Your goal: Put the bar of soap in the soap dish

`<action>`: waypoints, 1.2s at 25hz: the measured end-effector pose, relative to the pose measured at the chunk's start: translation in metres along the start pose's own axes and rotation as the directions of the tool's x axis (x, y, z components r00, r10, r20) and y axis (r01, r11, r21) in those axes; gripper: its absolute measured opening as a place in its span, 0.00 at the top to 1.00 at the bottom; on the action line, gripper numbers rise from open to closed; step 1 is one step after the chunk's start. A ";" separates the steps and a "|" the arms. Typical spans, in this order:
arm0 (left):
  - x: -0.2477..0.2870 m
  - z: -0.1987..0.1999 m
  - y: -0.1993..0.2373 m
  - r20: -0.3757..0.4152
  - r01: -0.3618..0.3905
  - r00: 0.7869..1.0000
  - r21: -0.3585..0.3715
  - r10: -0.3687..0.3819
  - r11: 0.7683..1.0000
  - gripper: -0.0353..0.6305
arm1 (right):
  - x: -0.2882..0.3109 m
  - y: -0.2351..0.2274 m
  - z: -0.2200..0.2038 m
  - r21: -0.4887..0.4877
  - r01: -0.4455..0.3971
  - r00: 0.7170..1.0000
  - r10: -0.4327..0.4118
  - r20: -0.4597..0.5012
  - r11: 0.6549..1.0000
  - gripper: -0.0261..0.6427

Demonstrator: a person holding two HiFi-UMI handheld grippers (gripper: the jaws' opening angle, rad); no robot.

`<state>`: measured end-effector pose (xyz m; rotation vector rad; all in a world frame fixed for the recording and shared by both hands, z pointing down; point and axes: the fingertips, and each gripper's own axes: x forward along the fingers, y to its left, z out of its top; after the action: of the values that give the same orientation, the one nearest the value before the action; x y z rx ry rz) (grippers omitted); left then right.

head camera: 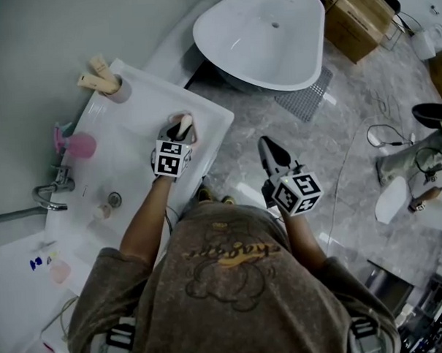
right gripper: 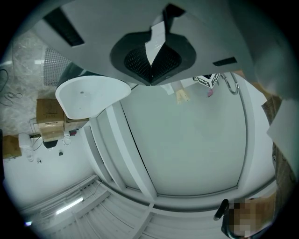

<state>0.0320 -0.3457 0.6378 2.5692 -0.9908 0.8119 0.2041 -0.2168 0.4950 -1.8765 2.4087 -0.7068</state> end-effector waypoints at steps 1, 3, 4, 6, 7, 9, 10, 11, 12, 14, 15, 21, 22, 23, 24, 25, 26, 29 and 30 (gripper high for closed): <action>0.001 0.000 0.000 -0.004 0.004 1.000 0.003 -0.004 1.000 0.78 | 0.001 0.000 0.000 0.000 0.001 1.000 -0.001 -0.001 1.000 0.96; 0.002 0.000 -0.001 -0.012 0.011 1.000 0.007 -0.011 1.000 0.78 | 0.002 -0.001 -0.001 0.001 0.002 1.000 -0.002 -0.004 1.000 0.96; 0.002 0.000 0.000 -0.015 0.014 1.000 0.009 -0.014 1.000 0.78 | 0.003 -0.001 -0.002 0.002 0.002 1.000 -0.002 -0.005 1.000 0.96; 0.002 -0.001 0.000 -0.019 0.019 1.000 0.008 -0.018 1.000 0.78 | 0.004 0.000 -0.002 0.002 0.001 1.000 -0.001 -0.006 1.000 0.96; 0.002 -0.001 0.000 -0.020 0.021 1.000 0.007 -0.021 1.000 0.78 | 0.005 0.001 -0.002 0.002 0.001 1.000 -0.001 -0.006 1.000 0.96; 0.001 0.000 0.000 -0.017 0.028 0.999 0.004 -0.028 1.000 0.78 | 0.005 0.002 -0.003 0.002 0.001 1.000 -0.001 -0.005 1.000 0.96; 0.001 0.001 -0.001 -0.013 0.033 0.999 -0.001 -0.033 0.999 0.78 | 0.005 0.002 -0.003 0.002 0.002 1.000 -0.002 -0.006 1.000 0.96; 0.001 0.002 -0.002 -0.007 0.039 0.999 -0.007 -0.040 0.999 0.78 | 0.005 0.002 -0.004 0.002 0.003 1.000 -0.003 -0.006 1.000 0.96; 0.001 0.003 -0.004 -0.003 0.047 0.999 -0.014 -0.047 0.999 0.78 | 0.005 0.002 -0.004 0.002 0.004 1.000 -0.004 -0.006 1.000 0.96; 0.002 0.004 -0.008 0.007 0.062 0.998 -0.025 -0.062 0.998 0.78 | 0.004 0.001 -0.004 0.000 0.005 1.000 -0.005 -0.005 1.000 0.96; 0.002 0.005 -0.009 0.011 0.069 0.998 -0.028 -0.068 0.997 0.78 | 0.003 0.001 -0.004 -0.002 0.006 1.000 -0.006 -0.006 1.000 0.96; -0.003 0.013 -0.016 0.033 0.087 0.996 -0.029 -0.086 0.996 0.77 | -0.002 0.003 -0.004 -0.004 0.012 1.000 -0.012 -0.006 1.000 0.96; -0.005 0.014 -0.017 0.038 0.086 0.996 -0.030 -0.085 0.996 0.77 | -0.003 0.004 -0.005 -0.004 0.011 1.000 -0.011 -0.005 1.000 0.96; -0.007 0.017 -0.017 0.044 0.083 0.996 -0.032 -0.082 0.996 0.77 | -0.004 0.005 -0.006 -0.003 0.009 1.000 -0.009 -0.005 1.000 0.96; -0.010 0.020 -0.017 0.050 0.079 0.996 -0.036 -0.078 0.996 0.77 | -0.005 0.006 -0.006 -0.003 0.008 1.000 -0.008 -0.005 1.000 0.96; -0.014 0.025 -0.017 0.059 0.075 0.996 -0.042 -0.073 0.996 0.77 | -0.006 0.006 -0.006 -0.003 0.006 1.000 -0.006 -0.005 1.000 0.96; -0.018 0.031 -0.016 0.074 0.072 0.995 -0.050 -0.069 0.996 0.77 | -0.007 0.007 -0.006 -0.004 0.004 1.000 -0.004 -0.005 1.000 0.96; -0.036 0.052 -0.017 0.135 0.070 0.989 -0.072 -0.060 0.995 0.76 | -0.009 0.008 -0.005 -0.007 -0.004 1.000 0.004 -0.003 1.000 0.96; -0.043 0.059 -0.018 0.157 0.070 0.986 -0.079 -0.057 0.994 0.76 | -0.009 0.009 -0.005 -0.007 -0.007 1.000 0.007 -0.001 1.000 0.96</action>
<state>0.0419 -0.3351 0.5643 2.6079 -0.9582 0.5489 0.1970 -0.2053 0.4945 -1.8698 2.4210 -0.6998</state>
